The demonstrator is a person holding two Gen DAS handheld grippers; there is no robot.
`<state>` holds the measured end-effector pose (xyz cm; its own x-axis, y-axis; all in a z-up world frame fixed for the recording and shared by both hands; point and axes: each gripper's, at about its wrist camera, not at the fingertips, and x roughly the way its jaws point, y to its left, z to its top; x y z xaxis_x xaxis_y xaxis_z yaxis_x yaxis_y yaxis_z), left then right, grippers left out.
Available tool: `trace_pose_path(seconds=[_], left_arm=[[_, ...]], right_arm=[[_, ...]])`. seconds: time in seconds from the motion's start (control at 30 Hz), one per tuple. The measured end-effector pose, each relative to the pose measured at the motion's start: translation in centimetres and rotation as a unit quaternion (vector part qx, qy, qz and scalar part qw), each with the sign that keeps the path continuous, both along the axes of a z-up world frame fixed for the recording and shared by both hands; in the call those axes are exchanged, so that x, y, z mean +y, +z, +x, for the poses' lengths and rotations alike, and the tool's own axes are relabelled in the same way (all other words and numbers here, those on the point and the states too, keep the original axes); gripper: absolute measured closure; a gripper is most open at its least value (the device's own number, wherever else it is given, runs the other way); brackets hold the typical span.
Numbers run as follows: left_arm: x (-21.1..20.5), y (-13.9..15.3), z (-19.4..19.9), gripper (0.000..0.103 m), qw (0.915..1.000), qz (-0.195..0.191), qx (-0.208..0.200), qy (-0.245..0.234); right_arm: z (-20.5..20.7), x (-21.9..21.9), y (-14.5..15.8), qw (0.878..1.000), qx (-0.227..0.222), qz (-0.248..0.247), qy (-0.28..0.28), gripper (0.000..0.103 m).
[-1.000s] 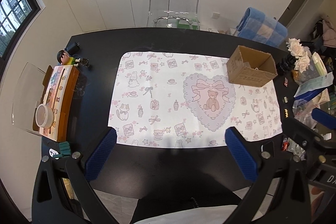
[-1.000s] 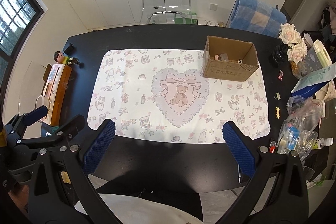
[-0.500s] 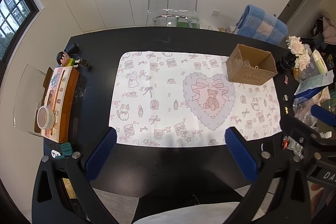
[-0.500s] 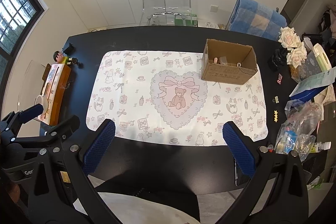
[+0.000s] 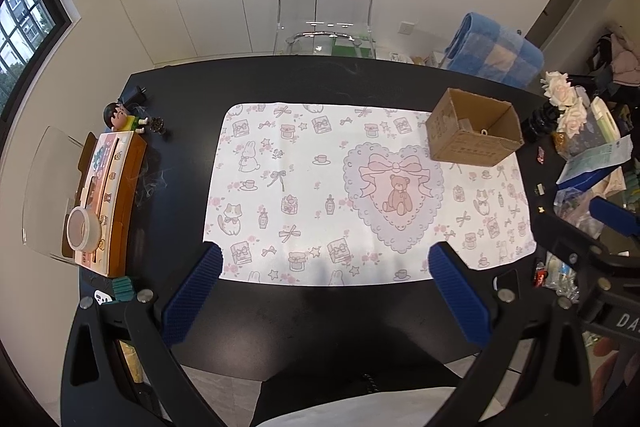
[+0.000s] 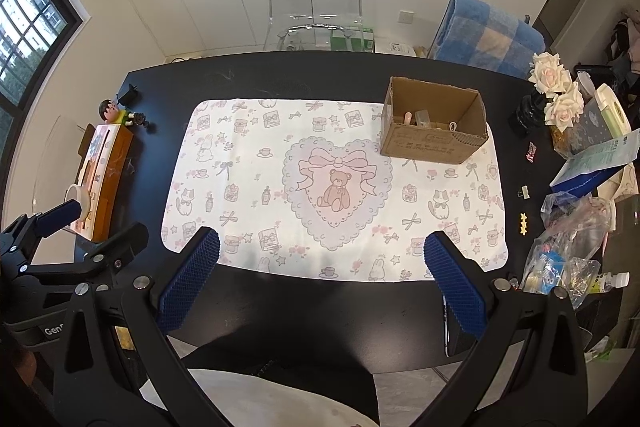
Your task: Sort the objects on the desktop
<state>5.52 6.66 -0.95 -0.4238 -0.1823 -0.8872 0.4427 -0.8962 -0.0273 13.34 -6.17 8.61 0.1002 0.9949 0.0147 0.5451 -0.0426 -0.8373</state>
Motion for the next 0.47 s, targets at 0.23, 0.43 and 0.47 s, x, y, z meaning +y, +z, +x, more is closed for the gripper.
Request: trace_pose_path(seconds=[0.23, 0.43, 0.47], left_arm=[[0.3, 0.57, 0.0, 0.0, 0.9997, -0.005, 0.017, -0.014], [0.45, 0.37, -0.17, 0.0, 0.9999, -0.002, 0.011, -0.012], [0.44, 0.29, -0.19, 0.0, 0.9999, 0.0, 0.01, -0.011]], right_arm=[[-0.34, 0.08, 0.56, 1.0, 0.002, 0.001, 0.001, 0.0], [-0.48, 0.05, 0.93, 1.0, 0.003, 0.002, 0.001, 0.0], [-0.5, 0.03, 0.99, 1.0, 0.003, 0.002, 0.002, 0.0]])
